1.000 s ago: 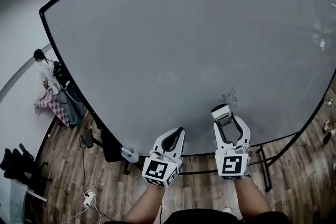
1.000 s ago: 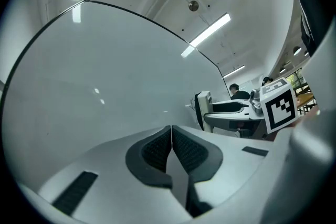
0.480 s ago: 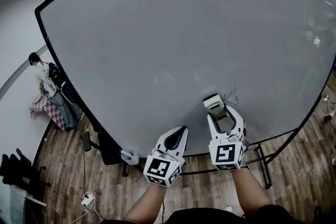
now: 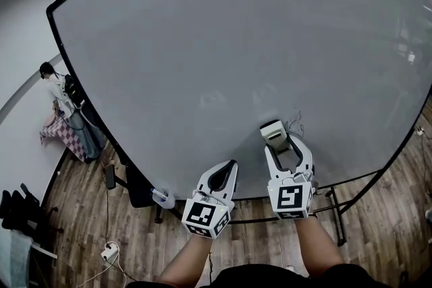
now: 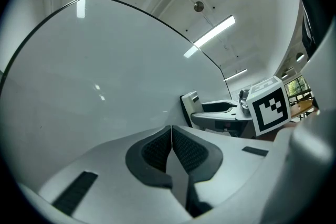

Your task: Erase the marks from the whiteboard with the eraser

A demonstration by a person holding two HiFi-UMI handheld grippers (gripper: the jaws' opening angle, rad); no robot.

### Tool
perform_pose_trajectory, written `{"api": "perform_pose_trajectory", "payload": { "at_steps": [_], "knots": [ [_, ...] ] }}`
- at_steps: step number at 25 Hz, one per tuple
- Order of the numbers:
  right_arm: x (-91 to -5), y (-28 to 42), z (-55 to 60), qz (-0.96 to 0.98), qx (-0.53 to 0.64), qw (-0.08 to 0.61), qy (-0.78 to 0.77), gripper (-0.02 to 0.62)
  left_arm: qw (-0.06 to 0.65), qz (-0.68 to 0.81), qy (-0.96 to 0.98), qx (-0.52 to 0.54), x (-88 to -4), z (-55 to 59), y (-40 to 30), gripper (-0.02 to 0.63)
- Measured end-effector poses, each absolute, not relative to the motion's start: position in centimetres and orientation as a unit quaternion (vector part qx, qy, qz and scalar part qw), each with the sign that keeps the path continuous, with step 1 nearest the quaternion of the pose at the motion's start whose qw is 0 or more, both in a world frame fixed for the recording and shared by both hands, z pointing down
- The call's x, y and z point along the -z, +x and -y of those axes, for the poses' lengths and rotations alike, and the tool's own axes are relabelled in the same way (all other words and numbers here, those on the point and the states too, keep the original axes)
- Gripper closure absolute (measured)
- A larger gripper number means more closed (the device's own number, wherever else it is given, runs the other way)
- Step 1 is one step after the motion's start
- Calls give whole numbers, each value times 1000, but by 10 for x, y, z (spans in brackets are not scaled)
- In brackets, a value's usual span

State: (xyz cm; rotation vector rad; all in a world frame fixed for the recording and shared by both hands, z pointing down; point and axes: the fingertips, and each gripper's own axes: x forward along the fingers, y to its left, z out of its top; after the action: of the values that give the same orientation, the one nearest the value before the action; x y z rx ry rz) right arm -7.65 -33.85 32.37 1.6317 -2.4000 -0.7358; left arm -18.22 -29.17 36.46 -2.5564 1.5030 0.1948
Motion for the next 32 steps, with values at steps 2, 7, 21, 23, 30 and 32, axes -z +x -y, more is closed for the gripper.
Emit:
{"api": "perform_pose_trajectory", "payload": {
  "at_steps": [2,7,21,23,30,32],
  "knots": [
    [-320,-73,339,798,240,67,548,350,84,-504,-857,-67,-365,291,-179,584],
    [-317,-61,344,795,229,45,559,350,84,-504,-857,-65,-369,293,-177,584],
    [-305,9,353,763,210,19,611,351,78,-498,-862,-61,-375,289,-160,584],
    [-302,22,353,758,206,15,618,351,78,-499,-861,-62,-374,287,-157,584],
    [-300,69,361,729,201,7,654,350,80,-499,-860,-64,-372,286,-154,584],
    [-300,83,363,720,195,4,666,350,81,-501,-859,-66,-370,286,-155,584]
  ]
}}
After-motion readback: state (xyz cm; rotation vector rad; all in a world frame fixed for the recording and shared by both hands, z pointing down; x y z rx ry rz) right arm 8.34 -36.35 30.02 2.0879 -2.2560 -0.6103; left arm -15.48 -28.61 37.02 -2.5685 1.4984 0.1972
